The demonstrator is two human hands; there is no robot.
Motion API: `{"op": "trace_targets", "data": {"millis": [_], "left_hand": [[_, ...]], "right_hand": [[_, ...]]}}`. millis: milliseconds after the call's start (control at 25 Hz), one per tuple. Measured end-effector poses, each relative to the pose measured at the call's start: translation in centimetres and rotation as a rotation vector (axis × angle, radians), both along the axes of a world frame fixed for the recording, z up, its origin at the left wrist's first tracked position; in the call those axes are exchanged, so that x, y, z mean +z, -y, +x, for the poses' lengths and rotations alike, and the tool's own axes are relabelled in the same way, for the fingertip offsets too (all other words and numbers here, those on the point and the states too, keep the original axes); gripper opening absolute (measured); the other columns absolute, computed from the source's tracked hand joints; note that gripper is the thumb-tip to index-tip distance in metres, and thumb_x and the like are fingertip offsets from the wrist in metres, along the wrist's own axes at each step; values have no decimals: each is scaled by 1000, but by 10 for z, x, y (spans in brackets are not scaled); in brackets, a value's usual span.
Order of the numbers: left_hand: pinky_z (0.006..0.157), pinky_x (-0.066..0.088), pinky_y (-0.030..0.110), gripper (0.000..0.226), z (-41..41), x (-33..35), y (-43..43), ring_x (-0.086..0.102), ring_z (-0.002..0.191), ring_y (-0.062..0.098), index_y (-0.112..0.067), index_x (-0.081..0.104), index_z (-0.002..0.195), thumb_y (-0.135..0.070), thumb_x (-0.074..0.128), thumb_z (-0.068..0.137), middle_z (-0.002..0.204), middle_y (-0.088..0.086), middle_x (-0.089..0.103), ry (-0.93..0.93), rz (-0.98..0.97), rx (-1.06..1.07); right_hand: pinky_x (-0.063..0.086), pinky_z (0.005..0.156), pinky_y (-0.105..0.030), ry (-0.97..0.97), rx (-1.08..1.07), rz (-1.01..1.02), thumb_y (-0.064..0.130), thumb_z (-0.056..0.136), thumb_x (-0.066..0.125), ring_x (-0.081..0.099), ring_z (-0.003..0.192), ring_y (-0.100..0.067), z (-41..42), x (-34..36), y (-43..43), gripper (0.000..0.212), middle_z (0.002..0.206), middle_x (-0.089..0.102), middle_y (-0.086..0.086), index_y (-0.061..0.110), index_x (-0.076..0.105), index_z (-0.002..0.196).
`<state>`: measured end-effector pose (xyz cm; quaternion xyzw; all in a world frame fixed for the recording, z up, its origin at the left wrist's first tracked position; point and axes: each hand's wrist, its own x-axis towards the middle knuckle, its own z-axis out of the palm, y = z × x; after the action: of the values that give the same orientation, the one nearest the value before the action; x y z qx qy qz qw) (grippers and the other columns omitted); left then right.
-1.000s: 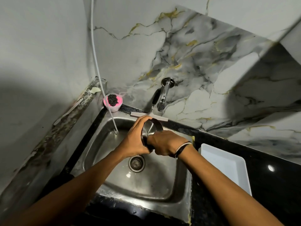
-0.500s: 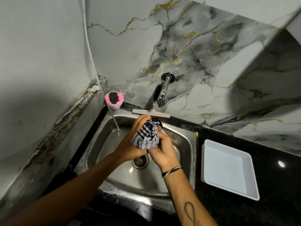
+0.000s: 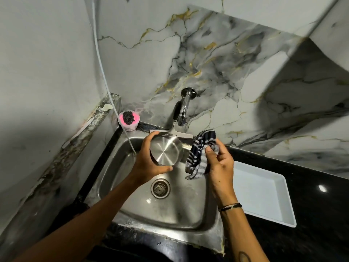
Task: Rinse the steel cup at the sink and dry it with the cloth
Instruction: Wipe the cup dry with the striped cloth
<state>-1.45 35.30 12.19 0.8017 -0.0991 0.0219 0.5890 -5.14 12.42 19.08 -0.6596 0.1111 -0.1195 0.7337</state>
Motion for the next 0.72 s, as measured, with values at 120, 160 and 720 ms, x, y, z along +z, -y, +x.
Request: {"op": "trace_targets", "data": {"millis": [120, 160, 720], "left_hand": [[121, 44, 26, 126, -1, 7, 2, 54, 145, 12, -14, 32, 165, -2, 103, 62, 158, 5, 53, -45, -21, -104], [115, 48, 22, 125, -1, 10, 3, 58, 140, 9, -15, 32, 165, 1, 101, 62, 154, 3, 55, -50, -20, -139], [110, 56, 32, 124, -2, 7, 6, 70, 125, 20, -15, 34, 161, -1, 101, 57, 136, 13, 66, -66, -81, -168]], "right_hand": [[47, 120, -24, 137, 377, -750, -3, 105, 58, 61, 140, -6, -2, 8, -26, 52, 152, 65, 5, 18, 58, 153], [41, 126, -30, 158, 563, -1029, -2, 104, 56, 52, 151, -14, 2, 10, -35, 57, 162, 56, 1, 19, 54, 156], [33, 128, -36, 41, 921, -1334, 3, 98, 60, 40, 157, -26, 18, 24, -51, 59, 168, 46, -11, 13, 49, 156]]}}
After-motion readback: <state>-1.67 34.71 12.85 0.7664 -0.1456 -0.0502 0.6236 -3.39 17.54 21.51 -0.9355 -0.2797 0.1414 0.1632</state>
